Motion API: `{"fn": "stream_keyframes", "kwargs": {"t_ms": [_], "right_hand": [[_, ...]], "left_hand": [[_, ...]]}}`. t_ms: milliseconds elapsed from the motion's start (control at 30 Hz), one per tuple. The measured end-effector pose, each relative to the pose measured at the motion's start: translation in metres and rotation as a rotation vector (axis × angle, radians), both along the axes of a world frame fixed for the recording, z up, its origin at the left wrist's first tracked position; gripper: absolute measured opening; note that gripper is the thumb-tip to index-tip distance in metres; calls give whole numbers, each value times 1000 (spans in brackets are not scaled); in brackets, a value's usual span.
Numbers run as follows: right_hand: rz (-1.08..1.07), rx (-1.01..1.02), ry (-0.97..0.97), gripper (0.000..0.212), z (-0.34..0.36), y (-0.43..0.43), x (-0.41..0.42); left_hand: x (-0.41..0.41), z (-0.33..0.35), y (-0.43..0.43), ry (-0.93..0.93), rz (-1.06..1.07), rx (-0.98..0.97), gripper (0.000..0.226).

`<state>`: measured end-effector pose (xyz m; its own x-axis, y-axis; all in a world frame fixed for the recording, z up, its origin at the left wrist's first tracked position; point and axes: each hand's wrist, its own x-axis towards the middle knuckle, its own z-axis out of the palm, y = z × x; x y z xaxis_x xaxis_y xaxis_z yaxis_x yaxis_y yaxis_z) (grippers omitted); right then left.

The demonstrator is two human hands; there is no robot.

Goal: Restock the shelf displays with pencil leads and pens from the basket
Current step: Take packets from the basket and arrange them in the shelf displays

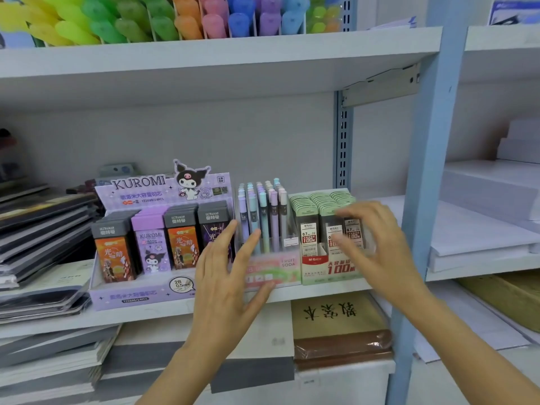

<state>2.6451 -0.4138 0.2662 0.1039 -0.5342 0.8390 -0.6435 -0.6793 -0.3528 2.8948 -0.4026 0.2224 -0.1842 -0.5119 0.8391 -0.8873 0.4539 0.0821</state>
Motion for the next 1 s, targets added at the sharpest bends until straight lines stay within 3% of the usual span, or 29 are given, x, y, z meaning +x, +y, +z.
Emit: {"fn": "stream_keyframes", "kwargs": {"t_ms": [67,200,267,467,633,833,1000], "right_hand": [[11,37,-10,43,16,-7,-5],[-3,182,227,52,31,-22,2],[-6,181,244,51,33,-26,5],[63,227,7,59,19,-18,-16],[93,226,-160,49,9,-13,-15],[56,236,-132,36,9,-16,-8],[95,274,-189,47,3,-9,-13]], "left_hand": [[0,1,-1,-15,8,-12,78],[-2,2,-2,-36,11,-14,76],[-4,2,-2,-39,16,-7,76],[-15,7,2,-103,1,-44,71],[-40,11,2,-268,48,-64,61],[-58,14,1,-406,165,-14,69],[-70,29,1,-431,199,41,70]]}}
